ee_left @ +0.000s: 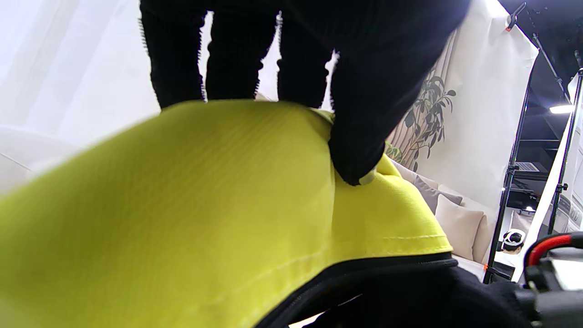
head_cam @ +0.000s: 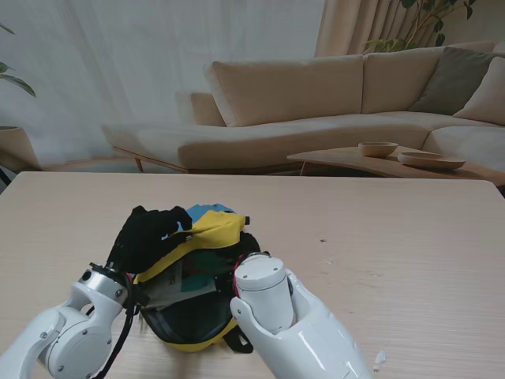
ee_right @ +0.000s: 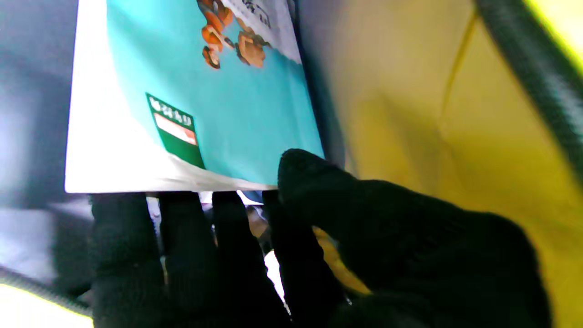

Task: Pack books into the school bag then zip close the school bag

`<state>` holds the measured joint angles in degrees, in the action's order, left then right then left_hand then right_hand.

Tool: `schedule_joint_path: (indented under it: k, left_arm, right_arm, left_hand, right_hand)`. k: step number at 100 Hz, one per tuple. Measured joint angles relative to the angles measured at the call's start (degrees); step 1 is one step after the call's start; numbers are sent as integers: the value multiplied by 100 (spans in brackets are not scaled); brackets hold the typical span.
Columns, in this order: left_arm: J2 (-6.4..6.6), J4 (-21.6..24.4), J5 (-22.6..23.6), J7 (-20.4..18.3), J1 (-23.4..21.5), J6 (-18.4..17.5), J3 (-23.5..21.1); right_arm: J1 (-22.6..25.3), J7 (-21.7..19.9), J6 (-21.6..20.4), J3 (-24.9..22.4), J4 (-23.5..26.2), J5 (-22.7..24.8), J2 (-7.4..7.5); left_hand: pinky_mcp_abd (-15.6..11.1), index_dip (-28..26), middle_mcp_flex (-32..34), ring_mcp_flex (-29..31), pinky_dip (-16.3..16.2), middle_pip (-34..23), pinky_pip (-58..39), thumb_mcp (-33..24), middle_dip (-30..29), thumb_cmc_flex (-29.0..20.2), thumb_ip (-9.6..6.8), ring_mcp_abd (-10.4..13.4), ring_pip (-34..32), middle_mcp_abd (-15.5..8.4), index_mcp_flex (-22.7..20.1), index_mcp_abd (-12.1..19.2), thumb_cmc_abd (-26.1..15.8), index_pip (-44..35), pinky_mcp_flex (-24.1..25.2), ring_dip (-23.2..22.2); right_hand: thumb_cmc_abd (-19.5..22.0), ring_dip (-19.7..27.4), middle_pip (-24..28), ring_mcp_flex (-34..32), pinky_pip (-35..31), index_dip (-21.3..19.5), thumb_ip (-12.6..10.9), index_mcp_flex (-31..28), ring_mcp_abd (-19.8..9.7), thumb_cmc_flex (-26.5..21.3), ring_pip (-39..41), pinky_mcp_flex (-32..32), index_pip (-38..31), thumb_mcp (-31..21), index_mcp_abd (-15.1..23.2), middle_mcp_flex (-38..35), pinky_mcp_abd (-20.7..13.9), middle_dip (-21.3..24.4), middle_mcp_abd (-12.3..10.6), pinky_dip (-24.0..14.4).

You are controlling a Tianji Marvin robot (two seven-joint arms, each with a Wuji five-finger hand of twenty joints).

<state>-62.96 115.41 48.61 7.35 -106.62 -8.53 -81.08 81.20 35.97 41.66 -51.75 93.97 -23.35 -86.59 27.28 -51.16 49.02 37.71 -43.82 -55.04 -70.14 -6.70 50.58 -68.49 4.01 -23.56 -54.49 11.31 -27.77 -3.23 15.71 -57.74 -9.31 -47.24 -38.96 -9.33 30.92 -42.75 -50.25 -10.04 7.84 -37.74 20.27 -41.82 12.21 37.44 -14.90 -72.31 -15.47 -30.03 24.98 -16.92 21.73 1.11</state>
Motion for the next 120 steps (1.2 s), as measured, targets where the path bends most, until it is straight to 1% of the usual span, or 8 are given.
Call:
schedule_joint_path:
  k: [20, 41, 61, 74, 92, 99, 106, 120]
  left_arm:
    - [1, -15, -4, -35, 40, 62, 17]
    - [8, -63, -22, -92, 115, 90, 57]
    - [20, -76, -32, -175, 153, 113, 98]
    - [38, -60, -26, -284, 147, 149, 119]
    - [83, 13, -21, -575, 124, 288, 215]
    - [103, 25, -7, -675, 119, 424, 287]
    - [122, 57, -4, -869, 102, 639, 357]
    - [154, 61, -4, -929, 60, 992, 581]
  right_arm:
    - [356, -444, -185, -248, 527, 181, 305]
    - [846, -861, -442, -626, 1113, 239, 653]
    - [1437, -1628, -826, -1100, 1708, 268, 1045]
    - [1802, -1985, -1158, -1398, 1995, 281, 1269]
    - [2102, -2375, -1576, -1688, 2187, 490, 1477]
    - [2171, -2532, -1767, -1763, 2220, 723, 1546]
    - [2220, -2627, -1940, -1825, 2235, 943, 1610]
    - [2276, -2668, -2216, -1886, 2232, 1207, 1695]
  left_hand:
    - [0, 0, 0, -1, 0, 0, 0, 4, 0, 0, 0, 0, 0, -2, 0, 0, -3, 0, 0, 0]
    - [0, -1, 0, -2, 0, 0, 0, 62, 1, -37, 0, 0, 1, -5, 0, 0, -9, 0, 2, 0]
    - [0, -1, 0, -3, 0, 0, 0, 62, 1, -44, 0, 0, 1, -6, 0, 0, -10, -1, 10, 0]
    - [0, -1, 0, -4, 0, 0, 0, 62, 1, -45, 0, 0, 3, -6, 0, 0, -11, -1, 13, 0]
    - [0, -1, 0, -6, 0, 5, 0, 62, 1, -46, 0, 0, 24, -6, 0, 0, -12, -1, 37, 0]
    - [0, -2, 0, -9, 0, 32, 0, 62, 1, -46, 0, 0, 71, -6, 0, 0, -13, -1, 46, 0]
    - [0, -2, 0, -12, 0, 82, 0, 62, 1, -46, 0, 0, 96, -6, 0, 1, -15, -1, 51, 0]
    - [0, -2, -3, -134, 0, 142, 0, 62, 1, -46, 0, 0, 155, -6, 0, 5, -16, -1, 74, 0]
  right_hand:
    - [-60, 8, 96, 694, 872, -13, 2, 279, 57, 252, -275, -555, 640, 51, -3, 776, -22, -23, 0, 6]
    - [-62, 19, 128, 694, 918, -14, -4, 352, 61, 252, -275, -619, 719, 46, -80, 773, -95, -23, 0, 5]
    - [-51, 20, 129, 694, 980, -21, -4, 334, 62, 252, -276, -622, 753, 52, -96, 771, -74, -23, 0, 6]
    - [-5, 20, 129, 694, 1003, -201, -12, 332, -5, 341, -128, -622, 753, 101, -86, 678, -88, -23, -42, 6]
    - [27, -351, 204, 817, 850, -644, -10, 332, -173, 414, 508, -936, 549, 150, 116, 594, -167, -46, -200, -7]
    - [70, -459, 348, 818, 158, -898, -14, 331, -258, 692, 722, -1327, 350, 146, 237, 548, -177, -103, -337, -409]
    - [77, -581, 562, 819, -514, -1125, -14, 330, -317, 690, 933, -1696, 24, 158, 372, 468, -181, -194, -467, -994]
    - [96, -745, 918, 997, -1068, -1334, -102, 496, -408, 745, 1265, -2061, -785, 162, 497, 468, -236, -336, -586, -1638]
